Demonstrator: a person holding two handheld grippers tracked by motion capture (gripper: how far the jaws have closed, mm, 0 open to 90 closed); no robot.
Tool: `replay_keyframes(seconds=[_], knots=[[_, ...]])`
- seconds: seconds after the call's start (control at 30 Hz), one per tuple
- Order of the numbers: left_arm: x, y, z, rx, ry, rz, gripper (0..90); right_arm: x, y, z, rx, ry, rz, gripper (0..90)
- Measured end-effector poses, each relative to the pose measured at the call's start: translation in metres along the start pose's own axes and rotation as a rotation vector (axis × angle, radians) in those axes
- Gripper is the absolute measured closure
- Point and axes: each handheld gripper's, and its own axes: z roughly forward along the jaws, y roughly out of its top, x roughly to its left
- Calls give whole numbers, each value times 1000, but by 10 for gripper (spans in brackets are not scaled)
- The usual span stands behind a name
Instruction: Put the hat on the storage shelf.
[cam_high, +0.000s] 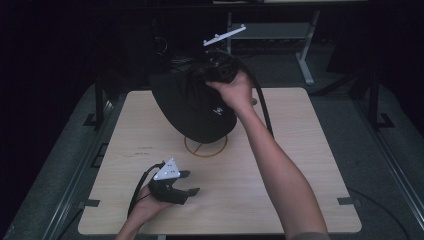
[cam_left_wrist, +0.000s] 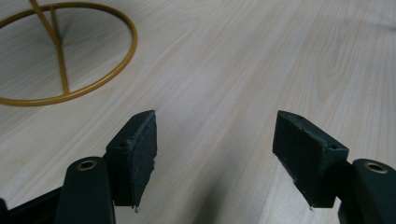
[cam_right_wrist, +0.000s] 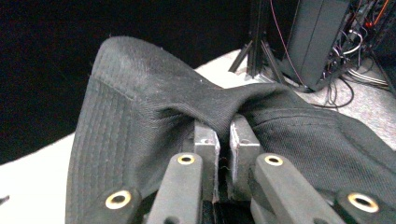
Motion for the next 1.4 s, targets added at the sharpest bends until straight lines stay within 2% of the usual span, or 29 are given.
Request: replay_keyframes(seconds=[0.07,0.13,0.23,0.27,0.47,0.63,0.87,1.0,1.33,1.4], knots=[[-1,0,1,2,-1,7,304,5,1,10,19,-7,-7,826],[-1,0,1,4,-1,8,304,10,1,18,39,-17,-24,743],[-1,0,0,2,0,9,303,13,0,25,33,21,-24,630],[-1,0,0,1,0,10,303,14,0,26,41,13,-33,611],[-1,0,0,-10,2,0,302,10,-9,24,46,34,-6,543],[0,0,0,-7,5,3,298,5,-15,17,33,33,-4,507],[2,-1,0,-8,15,-6,285,-2,-22,6,27,56,3,442],[3,-1,-1,-7,17,-10,278,-8,-28,-2,4,68,11,424],[3,-2,-2,-9,19,-9,268,-19,-39,-23,-11,53,32,369],[3,-2,-2,-10,21,-12,265,-20,-40,-27,-22,62,35,362]])
